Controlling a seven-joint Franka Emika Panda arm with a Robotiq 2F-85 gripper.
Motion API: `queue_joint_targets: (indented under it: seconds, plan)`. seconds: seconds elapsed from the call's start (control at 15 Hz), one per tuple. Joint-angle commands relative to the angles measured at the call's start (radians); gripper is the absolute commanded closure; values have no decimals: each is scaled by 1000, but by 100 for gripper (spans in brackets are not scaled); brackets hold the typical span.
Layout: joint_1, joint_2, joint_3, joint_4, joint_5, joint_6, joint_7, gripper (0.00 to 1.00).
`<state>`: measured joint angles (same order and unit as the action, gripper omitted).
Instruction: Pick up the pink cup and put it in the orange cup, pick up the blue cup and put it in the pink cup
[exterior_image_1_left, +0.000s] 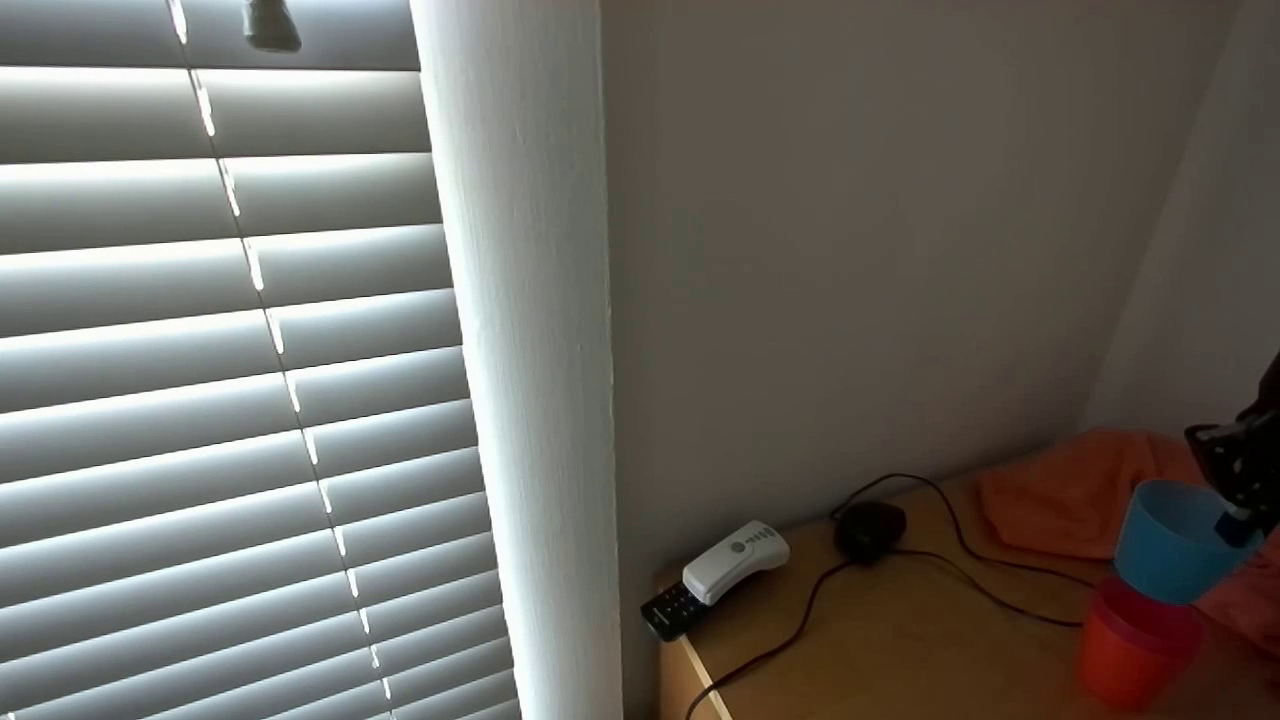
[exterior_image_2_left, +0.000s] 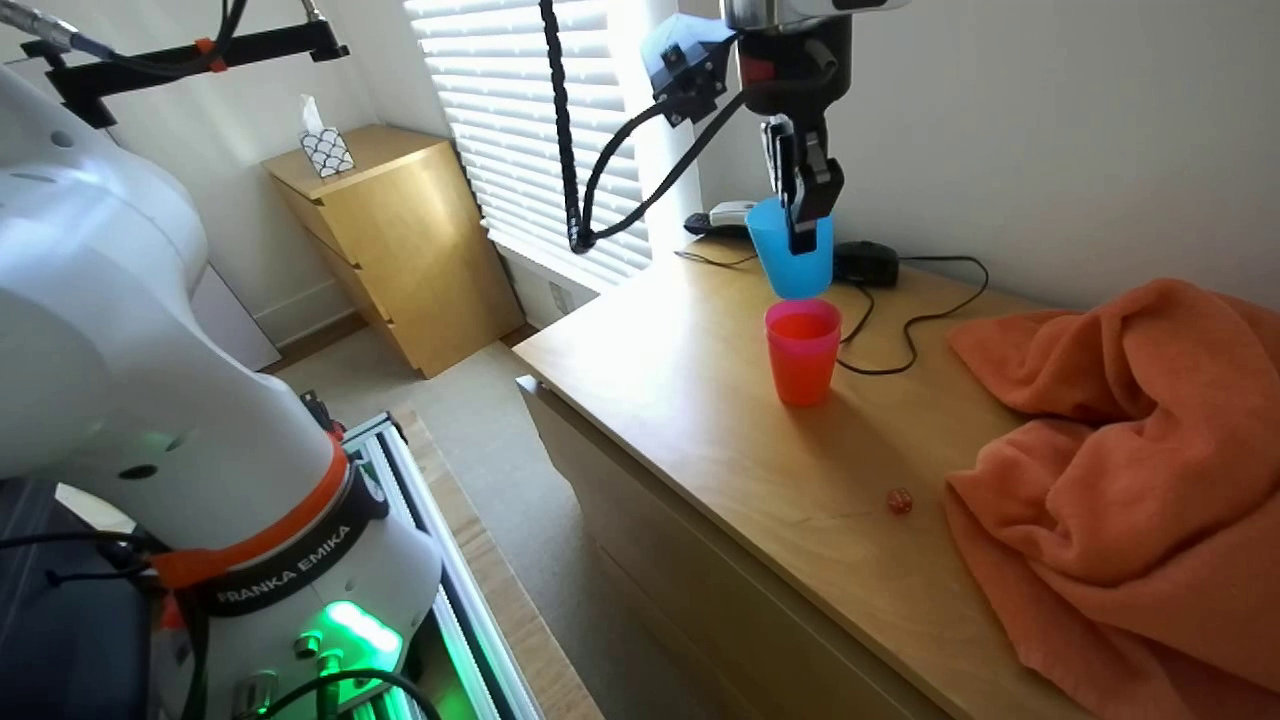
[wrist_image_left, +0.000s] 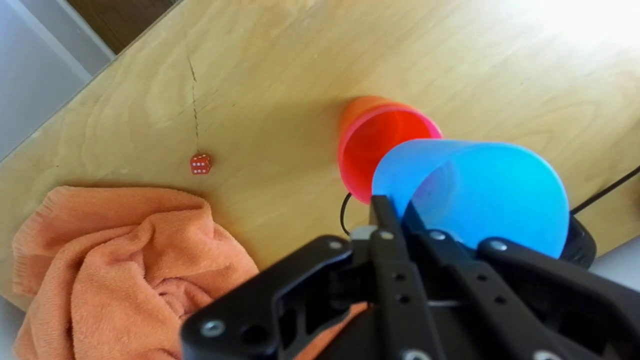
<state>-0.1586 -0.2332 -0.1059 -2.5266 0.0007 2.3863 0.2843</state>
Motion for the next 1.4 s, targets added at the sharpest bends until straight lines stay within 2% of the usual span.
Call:
queue_joint_targets:
  seconds: [0.0, 1.33]
  plan:
    - [5, 21, -3, -9, 22, -6, -38, 99]
    - [-7, 97, -22, -2, 16, 35, -43, 98]
